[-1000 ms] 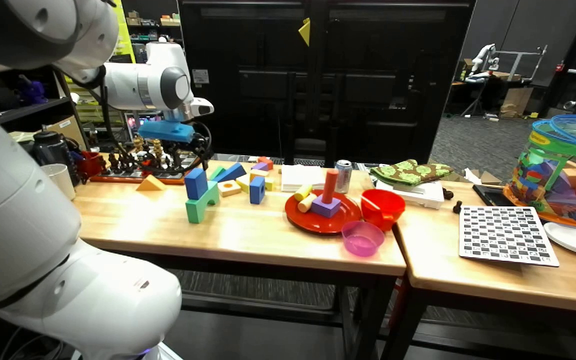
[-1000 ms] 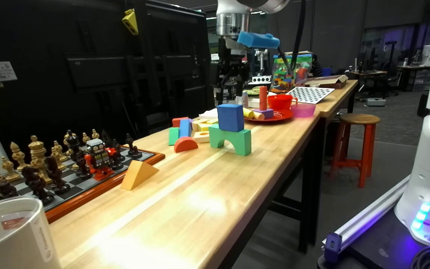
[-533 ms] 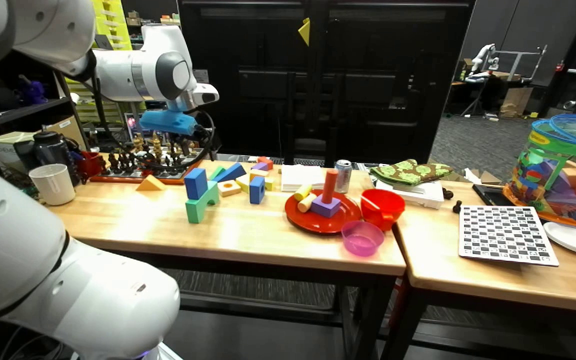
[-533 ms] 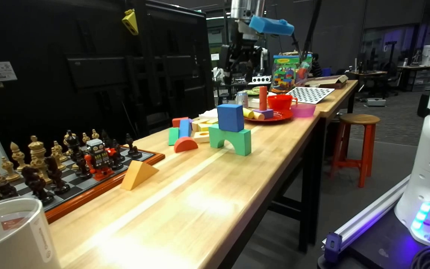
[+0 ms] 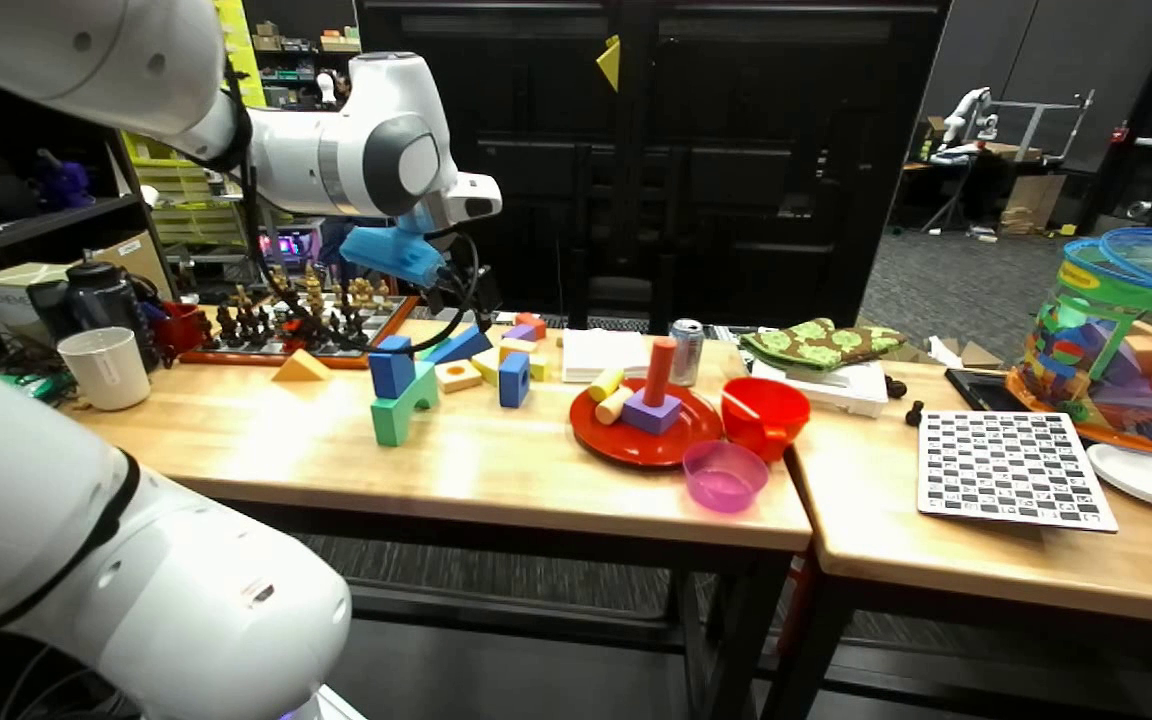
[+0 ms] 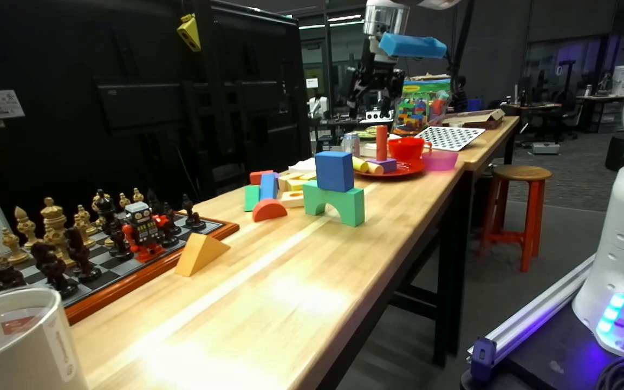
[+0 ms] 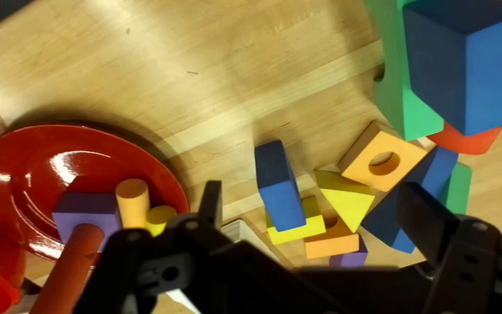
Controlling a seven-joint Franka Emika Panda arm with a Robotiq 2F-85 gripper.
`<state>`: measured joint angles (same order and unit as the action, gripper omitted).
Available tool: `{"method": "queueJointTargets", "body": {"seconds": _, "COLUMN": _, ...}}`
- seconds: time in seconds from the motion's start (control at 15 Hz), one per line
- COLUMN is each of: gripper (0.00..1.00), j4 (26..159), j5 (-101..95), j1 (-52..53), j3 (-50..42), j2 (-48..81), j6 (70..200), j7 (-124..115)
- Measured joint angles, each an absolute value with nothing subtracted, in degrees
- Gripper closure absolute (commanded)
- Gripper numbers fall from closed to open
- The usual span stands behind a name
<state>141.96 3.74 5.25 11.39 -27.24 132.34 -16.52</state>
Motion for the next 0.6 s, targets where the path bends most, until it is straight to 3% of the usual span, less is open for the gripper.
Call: {"method": "queueJointTargets", "body": {"seconds": 0.6, "gripper": 0.00, "j4": 142.43, "j5": -0.12, "j1": 1.09, "j3": 10.81, "j2": -22.96, "j6": 137.12, "j7": -19.10}}
